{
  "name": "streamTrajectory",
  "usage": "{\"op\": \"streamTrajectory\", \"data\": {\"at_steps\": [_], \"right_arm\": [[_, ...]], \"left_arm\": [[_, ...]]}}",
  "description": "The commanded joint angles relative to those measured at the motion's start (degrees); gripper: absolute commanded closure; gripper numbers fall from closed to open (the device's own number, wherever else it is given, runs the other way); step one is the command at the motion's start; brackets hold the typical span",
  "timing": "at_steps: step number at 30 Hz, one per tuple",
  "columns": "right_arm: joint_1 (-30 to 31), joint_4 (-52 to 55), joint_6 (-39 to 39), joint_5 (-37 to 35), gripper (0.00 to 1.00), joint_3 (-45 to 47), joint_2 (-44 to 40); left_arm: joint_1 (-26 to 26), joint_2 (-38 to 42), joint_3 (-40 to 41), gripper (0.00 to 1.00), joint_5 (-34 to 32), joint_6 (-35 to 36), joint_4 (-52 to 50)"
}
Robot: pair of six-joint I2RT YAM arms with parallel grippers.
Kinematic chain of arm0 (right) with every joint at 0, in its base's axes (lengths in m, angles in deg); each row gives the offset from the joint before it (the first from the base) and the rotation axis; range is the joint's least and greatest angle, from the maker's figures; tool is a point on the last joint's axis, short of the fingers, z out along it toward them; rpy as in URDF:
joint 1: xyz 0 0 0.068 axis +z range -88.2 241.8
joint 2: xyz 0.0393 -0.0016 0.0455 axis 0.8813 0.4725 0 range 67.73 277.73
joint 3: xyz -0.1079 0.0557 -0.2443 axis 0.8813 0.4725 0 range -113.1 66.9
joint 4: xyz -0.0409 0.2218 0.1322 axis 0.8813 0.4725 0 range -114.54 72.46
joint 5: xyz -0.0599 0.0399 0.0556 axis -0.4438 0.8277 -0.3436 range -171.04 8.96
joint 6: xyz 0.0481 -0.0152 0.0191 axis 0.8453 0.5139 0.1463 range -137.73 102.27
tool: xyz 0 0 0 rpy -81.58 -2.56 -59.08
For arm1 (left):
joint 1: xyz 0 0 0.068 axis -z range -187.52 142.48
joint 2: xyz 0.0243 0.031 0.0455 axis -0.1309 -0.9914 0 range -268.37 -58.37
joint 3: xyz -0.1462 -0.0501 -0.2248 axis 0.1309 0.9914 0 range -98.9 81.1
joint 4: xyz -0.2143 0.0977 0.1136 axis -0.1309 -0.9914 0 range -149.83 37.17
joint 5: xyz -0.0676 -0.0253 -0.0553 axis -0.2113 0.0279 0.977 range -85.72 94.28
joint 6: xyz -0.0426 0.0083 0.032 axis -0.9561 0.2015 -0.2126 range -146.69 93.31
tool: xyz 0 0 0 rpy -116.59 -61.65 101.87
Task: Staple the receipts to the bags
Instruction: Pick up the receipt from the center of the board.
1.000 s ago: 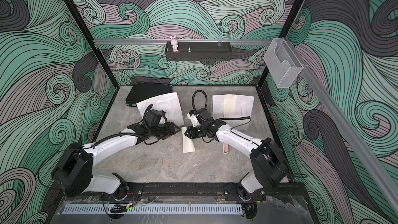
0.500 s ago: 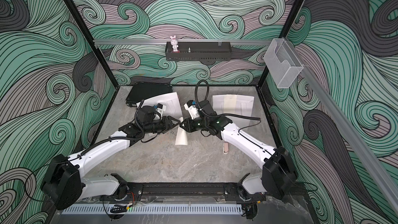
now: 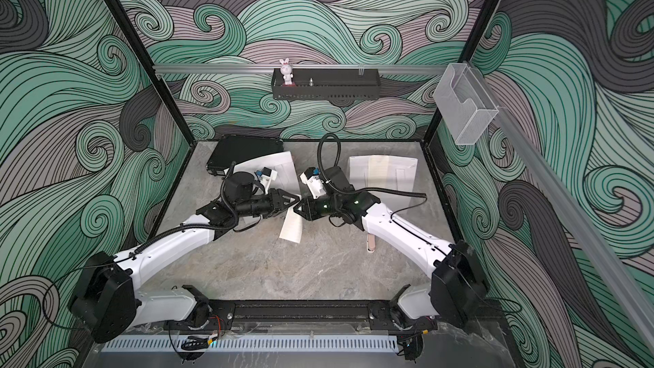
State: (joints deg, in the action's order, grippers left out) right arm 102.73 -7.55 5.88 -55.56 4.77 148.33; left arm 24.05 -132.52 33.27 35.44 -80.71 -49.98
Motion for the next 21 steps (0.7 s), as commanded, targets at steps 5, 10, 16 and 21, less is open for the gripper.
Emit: {"op": "streamTrajectory", "data": {"at_steps": [5,10,16,21], "right_arm": [[0.2,0.7,-0.4,-2.2,0.66,0.4,-1.1],[-0.3,-0.3,1.5,-3.6,0.53,2.0,-2.4],[-2.4,-8.7,8.6,0.5,0.40,6.0,-4.4],[-4.4,-23.6,19.3,4.8,0.29,11.3,-5.5]], "left_arm": [[-0.3,2.3,0.1,0.94,-0.9,0.5,-0.9],[-0.3,3.8,-0.1,1.00,-1.6,1.0,-1.3],[-0.3,4.7,0.2,1.00,-0.9,-0.9,1.1],[-0.3,6.5,-0.3,1.00,-1.2,-1.7,2.7]]}}
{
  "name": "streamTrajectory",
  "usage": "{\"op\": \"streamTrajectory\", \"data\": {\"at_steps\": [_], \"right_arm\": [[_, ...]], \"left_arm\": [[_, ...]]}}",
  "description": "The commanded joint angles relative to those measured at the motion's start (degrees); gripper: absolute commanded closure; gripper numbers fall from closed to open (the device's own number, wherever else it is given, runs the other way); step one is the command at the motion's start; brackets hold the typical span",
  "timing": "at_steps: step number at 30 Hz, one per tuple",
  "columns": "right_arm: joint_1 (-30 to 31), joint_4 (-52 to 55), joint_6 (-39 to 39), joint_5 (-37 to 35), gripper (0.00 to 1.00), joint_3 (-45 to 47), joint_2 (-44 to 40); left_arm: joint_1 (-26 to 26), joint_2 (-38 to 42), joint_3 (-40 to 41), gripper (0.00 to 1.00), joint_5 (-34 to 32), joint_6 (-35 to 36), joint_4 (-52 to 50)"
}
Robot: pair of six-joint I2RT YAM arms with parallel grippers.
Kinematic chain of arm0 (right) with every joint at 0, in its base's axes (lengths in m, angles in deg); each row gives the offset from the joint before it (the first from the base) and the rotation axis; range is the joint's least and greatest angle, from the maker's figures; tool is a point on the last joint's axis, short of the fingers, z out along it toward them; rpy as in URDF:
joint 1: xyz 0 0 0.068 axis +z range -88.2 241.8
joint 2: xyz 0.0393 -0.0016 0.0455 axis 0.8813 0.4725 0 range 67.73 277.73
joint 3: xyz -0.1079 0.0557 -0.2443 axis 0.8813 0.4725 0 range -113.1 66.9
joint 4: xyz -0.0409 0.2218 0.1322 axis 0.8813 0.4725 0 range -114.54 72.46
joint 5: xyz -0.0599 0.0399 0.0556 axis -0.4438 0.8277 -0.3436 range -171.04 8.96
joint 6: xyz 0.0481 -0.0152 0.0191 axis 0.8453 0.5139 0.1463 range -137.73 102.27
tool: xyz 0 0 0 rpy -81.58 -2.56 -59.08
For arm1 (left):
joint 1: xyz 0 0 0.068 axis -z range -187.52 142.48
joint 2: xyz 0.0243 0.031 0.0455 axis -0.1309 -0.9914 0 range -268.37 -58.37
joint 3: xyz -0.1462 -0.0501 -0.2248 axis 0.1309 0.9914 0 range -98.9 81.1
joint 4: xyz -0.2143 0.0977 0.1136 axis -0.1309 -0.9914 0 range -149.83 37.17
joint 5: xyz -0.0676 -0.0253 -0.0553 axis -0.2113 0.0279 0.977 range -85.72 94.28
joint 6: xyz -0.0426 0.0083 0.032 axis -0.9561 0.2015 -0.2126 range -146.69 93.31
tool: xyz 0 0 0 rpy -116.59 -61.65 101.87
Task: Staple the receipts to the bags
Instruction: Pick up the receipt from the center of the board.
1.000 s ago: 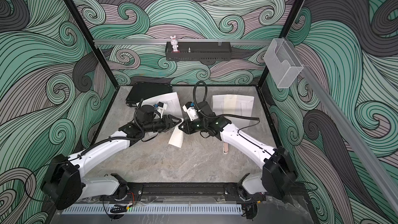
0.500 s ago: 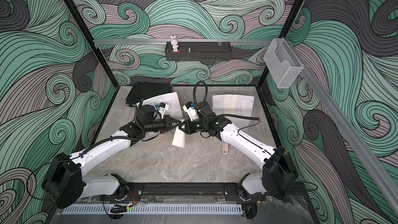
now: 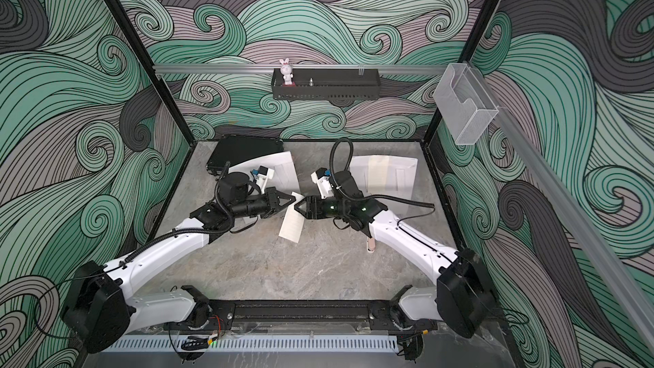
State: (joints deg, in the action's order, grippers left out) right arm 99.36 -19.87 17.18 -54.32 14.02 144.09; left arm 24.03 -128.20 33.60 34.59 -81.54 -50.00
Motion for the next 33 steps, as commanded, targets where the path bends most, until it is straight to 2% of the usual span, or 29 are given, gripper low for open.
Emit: {"op": "streamTrajectory", "data": {"at_steps": [1,11,16,22,33], "right_arm": [[-1.4,-13.4,9.4,4.2,0.29,2.7,-1.1],[-3.2,-30.1,21.8,16.3,0.31,2.3,4.8],[-3.5,-35.1,24.2,17.4,0.31,3.3,4.6],[-3.7,-39.4,26.5,18.4,0.24,3.7,5.3],[-4.6,-39.0,26.6,18.8,0.37,4.9,3.3]], "left_arm": [[-0.3,2.5,-0.8,1.00,-0.7,-0.9,2.7],[-0.3,2.4,-1.2,1.00,-1.3,-1.4,6.1],[-0.4,2.3,-1.4,1.00,-2.6,-0.8,5.8],[-0.4,1.0,-1.9,1.00,-0.9,-1.8,7.2],[-2.1,3.9,-0.8,1.00,-5.6,-0.3,4.6]]}}
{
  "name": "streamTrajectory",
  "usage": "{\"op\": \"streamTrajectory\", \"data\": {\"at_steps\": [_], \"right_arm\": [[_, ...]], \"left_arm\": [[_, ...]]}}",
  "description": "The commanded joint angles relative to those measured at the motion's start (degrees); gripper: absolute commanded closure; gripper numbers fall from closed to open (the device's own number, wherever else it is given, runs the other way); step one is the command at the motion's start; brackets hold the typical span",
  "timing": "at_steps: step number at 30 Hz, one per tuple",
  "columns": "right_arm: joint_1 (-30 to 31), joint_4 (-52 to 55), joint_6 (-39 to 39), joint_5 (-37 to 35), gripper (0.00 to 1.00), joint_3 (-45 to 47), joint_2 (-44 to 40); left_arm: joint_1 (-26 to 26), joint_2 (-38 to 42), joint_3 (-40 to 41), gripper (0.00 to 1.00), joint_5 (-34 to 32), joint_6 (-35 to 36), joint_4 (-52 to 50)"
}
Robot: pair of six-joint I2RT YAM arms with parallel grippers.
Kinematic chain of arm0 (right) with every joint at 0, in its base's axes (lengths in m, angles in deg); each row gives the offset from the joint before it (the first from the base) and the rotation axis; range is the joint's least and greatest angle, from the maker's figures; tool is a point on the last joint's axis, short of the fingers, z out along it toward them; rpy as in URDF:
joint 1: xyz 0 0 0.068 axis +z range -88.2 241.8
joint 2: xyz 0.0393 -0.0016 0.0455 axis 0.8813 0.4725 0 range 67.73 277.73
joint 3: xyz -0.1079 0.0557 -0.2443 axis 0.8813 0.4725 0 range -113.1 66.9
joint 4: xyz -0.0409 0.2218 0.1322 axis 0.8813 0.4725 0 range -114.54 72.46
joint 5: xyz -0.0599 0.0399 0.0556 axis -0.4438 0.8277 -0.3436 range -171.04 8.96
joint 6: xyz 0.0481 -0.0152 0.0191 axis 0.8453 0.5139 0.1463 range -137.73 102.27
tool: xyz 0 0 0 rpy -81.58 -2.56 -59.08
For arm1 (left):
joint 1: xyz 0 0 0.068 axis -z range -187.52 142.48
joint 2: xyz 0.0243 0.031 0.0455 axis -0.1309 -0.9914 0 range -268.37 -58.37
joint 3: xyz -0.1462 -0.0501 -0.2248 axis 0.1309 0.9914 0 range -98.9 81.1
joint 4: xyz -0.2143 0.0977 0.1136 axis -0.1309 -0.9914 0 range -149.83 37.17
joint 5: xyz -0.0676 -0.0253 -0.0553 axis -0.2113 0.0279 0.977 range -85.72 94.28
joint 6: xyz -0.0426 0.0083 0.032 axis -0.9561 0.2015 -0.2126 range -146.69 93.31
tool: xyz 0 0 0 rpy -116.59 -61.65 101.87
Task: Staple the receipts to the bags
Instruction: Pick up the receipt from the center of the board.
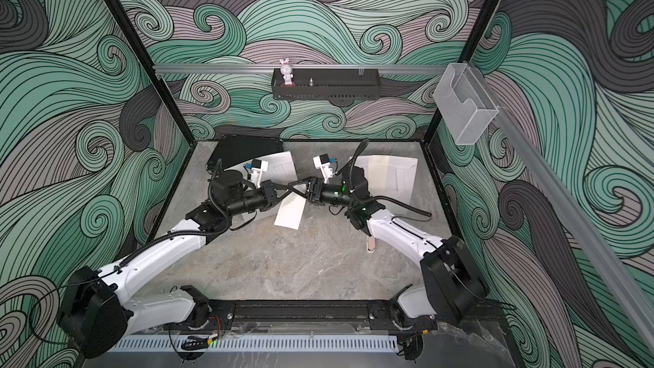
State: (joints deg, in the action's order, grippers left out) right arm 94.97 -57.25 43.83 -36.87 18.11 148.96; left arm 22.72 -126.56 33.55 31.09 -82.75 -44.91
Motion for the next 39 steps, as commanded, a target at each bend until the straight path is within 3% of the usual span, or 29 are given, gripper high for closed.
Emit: {"op": "streamTrajectory", "data": {"at_steps": [1,7,13,16,19,21,24,25,29,33,36,39], "right_arm": [[-0.2,-1.7,0.1,1.6,0.39,1.0,-1.6],[-0.2,1.0,-1.1,1.1,0.49,1.0,-2.4],[-0.2,2.3,-1.7,0.0,0.69,1.3,-2.8],[-0.3,3.2,-2.1,-0.4,0.71,1.3,-3.0],[-0.3,4.7,-2.8,-0.9,0.85,1.2,-3.3],[-0.2,6.7,-4.0,-1.8,1.00,1.0,-3.7],[-0.3,11.1,-6.9,-3.4,1.00,0.1,-4.4],[-0.3,13.0,-8.2,-4.0,1.00,-0.4,-4.6],[-0.2,24.8,-17.8,-6.1,1.00,-3.7,-5.5],[-0.3,31.7,-26.8,-7.1,1.00,-5.8,-6.1],[-0.3,34.7,-31.5,-6.1,1.00,-7.6,-5.3],[-0.2,36.5,-34.1,-4.7,1.00,-9.5,-4.6]], "left_arm": [[-0.9,2.5,-0.7,1.00,-2.4,1.0,-0.6],[-1.2,3.7,-0.4,1.00,-4.1,1.6,-1.2],[-1.3,3.9,-0.3,1.00,-4.2,1.6,-1.7],[-1.3,4.1,-0.2,1.00,-4.3,1.7,-1.6],[-1.3,4.2,-0.2,1.00,-4.2,1.7,-1.5],[-1.2,4.2,-0.3,1.00,-3.8,1.7,-1.5],[-1.3,4.4,-1.0,1.00,-4.4,3.2,-3.9],[-1.2,4.5,-1.5,0.96,-5.4,4.2,-5.4],[-2.1,5.7,-5.7,0.58,-9.7,12.5,-14.6],[-2.8,5.2,-13.4,0.32,-15.2,23.3,-26.4],[-3.9,2.7,-19.9,0.19,-19.3,32.0,-33.5],[-5.4,-0.8,-26.5,0.15,-24.5,39.9,-38.3]]}}
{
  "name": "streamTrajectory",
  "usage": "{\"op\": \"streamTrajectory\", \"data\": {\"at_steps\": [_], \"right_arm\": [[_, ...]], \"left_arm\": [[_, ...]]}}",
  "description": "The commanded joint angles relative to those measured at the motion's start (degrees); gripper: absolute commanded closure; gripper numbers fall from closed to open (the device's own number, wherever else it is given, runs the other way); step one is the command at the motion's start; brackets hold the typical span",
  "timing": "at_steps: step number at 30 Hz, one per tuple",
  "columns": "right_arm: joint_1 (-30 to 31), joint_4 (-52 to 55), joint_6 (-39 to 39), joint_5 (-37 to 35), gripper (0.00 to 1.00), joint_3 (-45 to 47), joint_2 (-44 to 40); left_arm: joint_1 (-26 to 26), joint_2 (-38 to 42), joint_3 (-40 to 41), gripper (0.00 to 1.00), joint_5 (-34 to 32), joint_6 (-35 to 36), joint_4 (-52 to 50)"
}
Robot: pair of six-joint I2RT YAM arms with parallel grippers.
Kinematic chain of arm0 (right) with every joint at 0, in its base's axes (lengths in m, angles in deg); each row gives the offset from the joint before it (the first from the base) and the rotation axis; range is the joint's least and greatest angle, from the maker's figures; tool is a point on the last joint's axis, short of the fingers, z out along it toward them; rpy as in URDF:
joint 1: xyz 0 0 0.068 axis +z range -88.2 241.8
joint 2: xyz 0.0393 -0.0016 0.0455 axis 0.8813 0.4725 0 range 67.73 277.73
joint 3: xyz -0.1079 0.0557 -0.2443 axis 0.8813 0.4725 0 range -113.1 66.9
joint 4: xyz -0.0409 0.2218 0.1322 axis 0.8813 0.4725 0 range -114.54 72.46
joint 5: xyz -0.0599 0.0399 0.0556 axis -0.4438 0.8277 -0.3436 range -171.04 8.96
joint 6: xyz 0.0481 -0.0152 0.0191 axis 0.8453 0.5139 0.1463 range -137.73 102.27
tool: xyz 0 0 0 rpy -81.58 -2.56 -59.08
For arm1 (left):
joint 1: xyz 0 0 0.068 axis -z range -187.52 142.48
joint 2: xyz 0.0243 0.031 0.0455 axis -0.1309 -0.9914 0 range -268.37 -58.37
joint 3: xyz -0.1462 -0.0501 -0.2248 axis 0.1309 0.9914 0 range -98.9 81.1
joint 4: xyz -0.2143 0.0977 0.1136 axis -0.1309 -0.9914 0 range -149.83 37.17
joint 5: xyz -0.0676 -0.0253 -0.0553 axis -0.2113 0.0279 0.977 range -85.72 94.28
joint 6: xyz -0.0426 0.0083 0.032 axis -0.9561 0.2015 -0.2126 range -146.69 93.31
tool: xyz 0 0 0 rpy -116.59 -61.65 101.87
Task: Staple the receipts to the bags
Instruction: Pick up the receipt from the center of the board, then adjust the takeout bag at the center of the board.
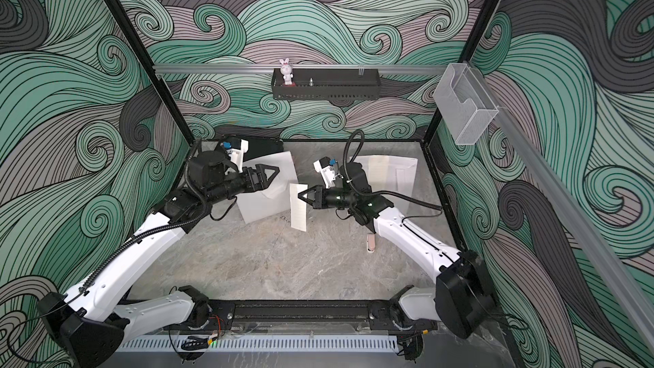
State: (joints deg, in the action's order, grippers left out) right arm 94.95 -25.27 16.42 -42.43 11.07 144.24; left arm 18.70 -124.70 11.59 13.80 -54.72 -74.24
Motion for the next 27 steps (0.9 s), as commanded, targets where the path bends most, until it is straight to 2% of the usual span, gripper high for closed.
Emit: {"op": "streamTrajectory", "data": {"at_steps": [1,5,7,10,14,20,27], "right_arm": [[-0.2,5.3,-7.4,1.0,1.00,-3.0,0.3],[-0.2,7.5,-9.6,1.7,1.00,-5.5,0.8],[-0.3,8.1,-10.1,2.2,1.00,-6.5,0.9],[-0.2,8.1,-10.6,3.2,1.00,-7.0,0.9],[-0.2,8.9,-11.9,4.6,1.00,-7.8,1.5],[-0.2,11.0,-15.0,5.2,1.00,-11.0,3.4],[-0.2,12.6,-17.4,8.7,1.00,-16.6,9.3]], "left_arm": [[-2.0,-3.9,-6.3,0.12,-9.2,14.3,-10.0],[-6.6,-8.3,-10.6,0.06,-12.3,19.9,-12.7],[-9.5,-10.4,-11.5,0.06,-11.1,21.3,-13.4],[-13.7,-13.0,-12.3,0.06,-5.8,21.9,-13.6],[-17.4,-16.8,-13.1,0.06,5.6,21.2,-13.5],[-17.7,-17.4,-11.2,0.16,17.6,21.0,-13.6],[-17.7,-16.0,-8.6,0.29,25.5,18.8,-15.9]]}}
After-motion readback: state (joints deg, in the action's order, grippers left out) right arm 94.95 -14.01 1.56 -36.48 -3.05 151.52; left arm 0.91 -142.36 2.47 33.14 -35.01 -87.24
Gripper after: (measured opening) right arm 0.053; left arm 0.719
